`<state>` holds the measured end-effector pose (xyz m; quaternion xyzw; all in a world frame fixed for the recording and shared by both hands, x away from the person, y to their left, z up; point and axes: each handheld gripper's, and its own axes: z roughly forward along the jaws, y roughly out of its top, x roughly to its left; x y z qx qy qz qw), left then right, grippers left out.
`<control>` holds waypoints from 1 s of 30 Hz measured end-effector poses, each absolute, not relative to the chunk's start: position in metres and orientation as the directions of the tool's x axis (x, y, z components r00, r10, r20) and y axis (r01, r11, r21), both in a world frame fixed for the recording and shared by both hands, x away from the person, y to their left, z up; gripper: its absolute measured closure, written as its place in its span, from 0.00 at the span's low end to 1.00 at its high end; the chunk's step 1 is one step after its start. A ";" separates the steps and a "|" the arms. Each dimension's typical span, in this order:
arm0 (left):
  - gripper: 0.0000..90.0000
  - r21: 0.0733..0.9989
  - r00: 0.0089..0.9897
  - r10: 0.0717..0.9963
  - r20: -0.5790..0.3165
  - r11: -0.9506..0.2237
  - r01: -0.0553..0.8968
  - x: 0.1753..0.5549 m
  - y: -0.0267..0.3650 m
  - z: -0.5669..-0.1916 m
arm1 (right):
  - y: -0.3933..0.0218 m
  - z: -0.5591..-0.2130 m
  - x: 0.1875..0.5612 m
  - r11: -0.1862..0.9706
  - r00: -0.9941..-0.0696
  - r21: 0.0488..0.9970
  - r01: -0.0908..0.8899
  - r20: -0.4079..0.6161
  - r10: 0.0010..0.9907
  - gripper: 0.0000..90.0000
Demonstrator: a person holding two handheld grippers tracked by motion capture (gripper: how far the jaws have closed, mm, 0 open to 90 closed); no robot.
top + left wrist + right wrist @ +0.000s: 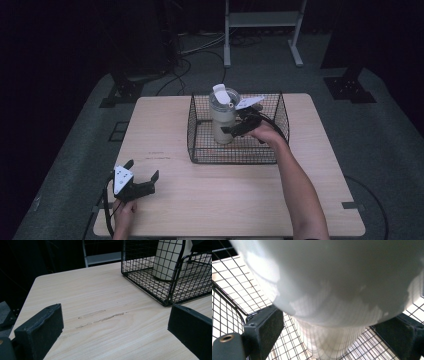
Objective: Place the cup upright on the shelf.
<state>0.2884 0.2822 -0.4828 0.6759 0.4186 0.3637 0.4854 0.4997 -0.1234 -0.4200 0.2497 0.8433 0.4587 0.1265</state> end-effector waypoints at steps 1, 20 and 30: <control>0.00 0.961 0.385 0.919 0.085 -0.178 0.212 0.288 0.282 -0.483 | -0.124 -0.419 0.499 0.451 -0.842 0.838 0.307 0.018 0.540 0.10; 0.00 0.961 0.386 0.918 0.086 -0.179 0.211 0.288 0.282 -0.483 | -0.142 -0.388 0.482 0.467 -0.811 0.801 0.374 0.039 0.584 0.10; 0.00 0.961 0.387 0.917 0.091 -0.183 0.209 0.288 0.282 -0.483 | -0.157 -0.375 0.462 0.479 -0.800 0.793 0.376 0.017 0.600 0.10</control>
